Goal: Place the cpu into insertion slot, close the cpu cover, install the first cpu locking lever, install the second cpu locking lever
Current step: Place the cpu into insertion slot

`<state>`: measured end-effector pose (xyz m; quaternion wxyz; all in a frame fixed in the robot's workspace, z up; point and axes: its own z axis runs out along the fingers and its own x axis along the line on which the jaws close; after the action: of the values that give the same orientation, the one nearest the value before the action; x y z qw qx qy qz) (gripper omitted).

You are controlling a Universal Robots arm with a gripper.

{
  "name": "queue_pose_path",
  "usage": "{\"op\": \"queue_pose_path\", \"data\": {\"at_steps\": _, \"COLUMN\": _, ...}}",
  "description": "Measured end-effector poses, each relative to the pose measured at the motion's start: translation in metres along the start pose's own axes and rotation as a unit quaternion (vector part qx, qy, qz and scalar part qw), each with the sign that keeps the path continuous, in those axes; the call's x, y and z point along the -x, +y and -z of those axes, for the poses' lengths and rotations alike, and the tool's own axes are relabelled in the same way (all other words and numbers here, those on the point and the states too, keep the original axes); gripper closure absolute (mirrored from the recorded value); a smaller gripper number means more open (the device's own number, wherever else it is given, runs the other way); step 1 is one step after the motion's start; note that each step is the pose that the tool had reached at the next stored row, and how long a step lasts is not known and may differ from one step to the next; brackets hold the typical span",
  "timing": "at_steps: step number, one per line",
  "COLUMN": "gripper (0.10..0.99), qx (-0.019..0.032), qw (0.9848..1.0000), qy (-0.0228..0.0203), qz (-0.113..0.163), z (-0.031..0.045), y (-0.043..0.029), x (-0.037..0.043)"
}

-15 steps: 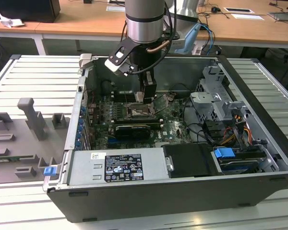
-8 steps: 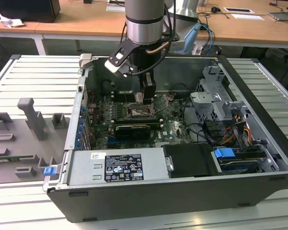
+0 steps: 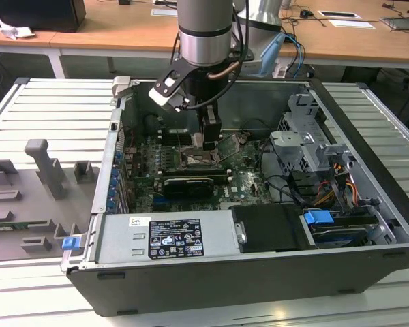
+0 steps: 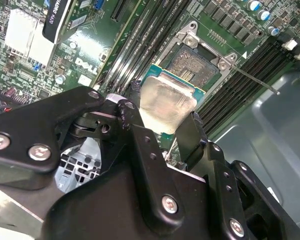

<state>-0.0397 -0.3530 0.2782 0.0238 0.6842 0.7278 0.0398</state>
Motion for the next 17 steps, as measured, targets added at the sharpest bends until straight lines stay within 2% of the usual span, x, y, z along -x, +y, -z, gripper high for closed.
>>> {"op": "queue_pose_path", "data": {"at_steps": 15, "gripper": 0.557, "qx": 0.0001, "qw": 1.0000, "qy": -0.0001, "qz": -0.002, "z": -0.0042, "y": -0.0003, "x": -0.0002}}
{"op": "queue_pose_path", "data": {"at_steps": 17, "gripper": 0.557, "qx": 0.0001, "qw": 1.0000, "qy": -0.0003, "qz": -0.005, "z": -0.0056, "y": -0.0004, "x": -0.0021}}
